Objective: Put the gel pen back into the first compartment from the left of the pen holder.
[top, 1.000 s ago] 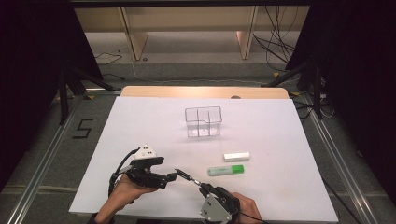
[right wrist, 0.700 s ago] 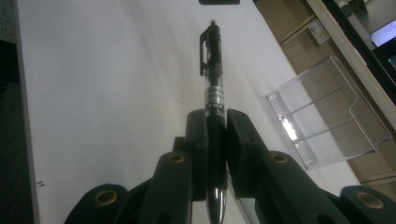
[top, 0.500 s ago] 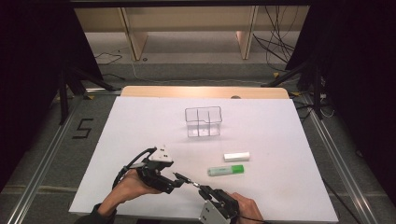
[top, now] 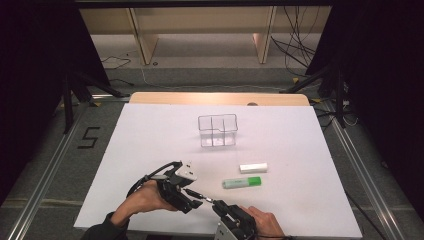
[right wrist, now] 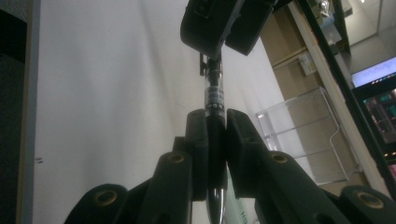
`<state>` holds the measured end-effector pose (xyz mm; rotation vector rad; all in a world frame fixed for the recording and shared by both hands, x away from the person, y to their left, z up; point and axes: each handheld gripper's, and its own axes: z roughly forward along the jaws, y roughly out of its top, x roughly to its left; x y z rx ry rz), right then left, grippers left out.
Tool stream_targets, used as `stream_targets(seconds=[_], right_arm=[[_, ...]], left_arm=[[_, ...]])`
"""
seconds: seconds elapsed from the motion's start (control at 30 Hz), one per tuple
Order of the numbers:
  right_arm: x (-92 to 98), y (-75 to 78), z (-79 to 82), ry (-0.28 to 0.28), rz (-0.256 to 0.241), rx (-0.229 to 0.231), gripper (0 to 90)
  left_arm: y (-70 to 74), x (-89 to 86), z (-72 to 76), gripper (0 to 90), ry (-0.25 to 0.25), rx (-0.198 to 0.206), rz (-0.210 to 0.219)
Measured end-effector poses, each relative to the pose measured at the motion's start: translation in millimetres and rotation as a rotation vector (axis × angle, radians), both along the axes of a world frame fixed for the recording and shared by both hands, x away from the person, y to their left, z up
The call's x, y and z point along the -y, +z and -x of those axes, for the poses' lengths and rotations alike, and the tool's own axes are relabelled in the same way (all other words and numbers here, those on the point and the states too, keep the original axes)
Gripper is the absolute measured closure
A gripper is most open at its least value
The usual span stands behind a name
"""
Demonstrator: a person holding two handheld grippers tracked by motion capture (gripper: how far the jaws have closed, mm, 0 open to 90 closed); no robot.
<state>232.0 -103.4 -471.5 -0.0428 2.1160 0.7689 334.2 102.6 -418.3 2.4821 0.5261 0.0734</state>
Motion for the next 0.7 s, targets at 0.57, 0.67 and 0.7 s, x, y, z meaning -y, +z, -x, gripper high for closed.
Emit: stream_targets(seconds=[0.57, 0.67, 0.7], right_arm=[[0.9, -4.0, 2.9, 0.102, 0.127, 0.158, 80.4], [1.3, -4.4, 2.9, 0.116, 0.14, 0.169, 80.4], [1.3, -4.4, 3.2, 0.116, 0.14, 0.169, 80.4]], left_arm=[[-0.9, 14.2, 3.8, 26.4, -0.136, -0.014, -0.094], [-1.4, 17.5, 3.9, 27.9, -0.163, -0.016, -0.118], [-1.3, 18.5, 3.2, 28.5, -0.175, -0.013, -0.13]])
